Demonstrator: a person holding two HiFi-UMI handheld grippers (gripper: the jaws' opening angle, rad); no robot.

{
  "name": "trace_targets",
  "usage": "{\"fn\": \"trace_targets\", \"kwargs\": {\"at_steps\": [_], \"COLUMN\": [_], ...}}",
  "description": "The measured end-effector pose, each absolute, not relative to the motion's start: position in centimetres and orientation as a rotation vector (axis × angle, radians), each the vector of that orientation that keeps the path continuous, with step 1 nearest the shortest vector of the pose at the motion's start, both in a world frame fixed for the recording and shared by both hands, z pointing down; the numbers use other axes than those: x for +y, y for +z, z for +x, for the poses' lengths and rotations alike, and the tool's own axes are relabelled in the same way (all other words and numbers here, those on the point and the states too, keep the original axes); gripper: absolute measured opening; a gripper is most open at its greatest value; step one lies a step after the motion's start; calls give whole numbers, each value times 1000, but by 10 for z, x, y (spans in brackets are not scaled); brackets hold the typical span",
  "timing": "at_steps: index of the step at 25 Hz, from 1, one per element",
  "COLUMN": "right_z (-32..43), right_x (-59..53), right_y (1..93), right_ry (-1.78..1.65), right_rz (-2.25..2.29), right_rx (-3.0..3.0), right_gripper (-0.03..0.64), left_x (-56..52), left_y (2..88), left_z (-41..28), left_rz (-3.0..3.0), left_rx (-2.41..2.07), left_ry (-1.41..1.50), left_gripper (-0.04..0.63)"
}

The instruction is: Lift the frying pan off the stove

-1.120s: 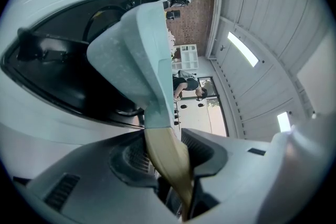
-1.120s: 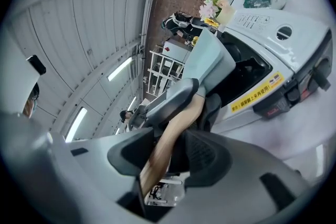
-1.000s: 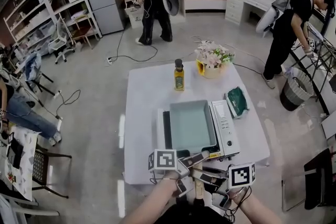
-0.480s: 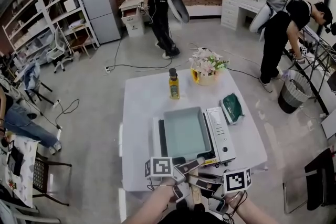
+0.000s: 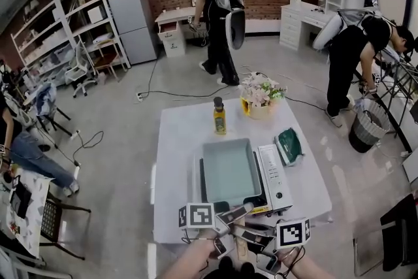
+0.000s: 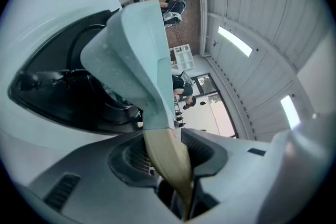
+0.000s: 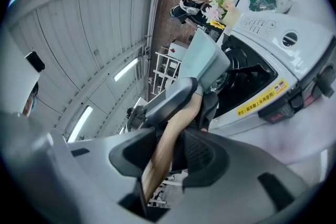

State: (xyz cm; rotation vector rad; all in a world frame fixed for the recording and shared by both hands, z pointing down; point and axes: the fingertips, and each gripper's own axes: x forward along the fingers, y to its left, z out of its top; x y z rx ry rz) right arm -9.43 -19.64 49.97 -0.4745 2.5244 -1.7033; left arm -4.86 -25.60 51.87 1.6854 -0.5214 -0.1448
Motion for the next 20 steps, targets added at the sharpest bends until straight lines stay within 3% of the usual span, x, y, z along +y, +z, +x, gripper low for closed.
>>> {"fn": "trace_targets", "kwargs": {"at_steps": [20], "right_z": [-79], "right_x": [-181], "right_y": [440], "right_ry": [-1414], "right_rz": [-490], "right_rx": [2652], "right_gripper": [156], "left_x": [-246], "left_y": [438], "left_z": [-34], "left_rz": [1923], "left_rx": [-533], "left_ry": [-208], "left_gripper": [153]}}
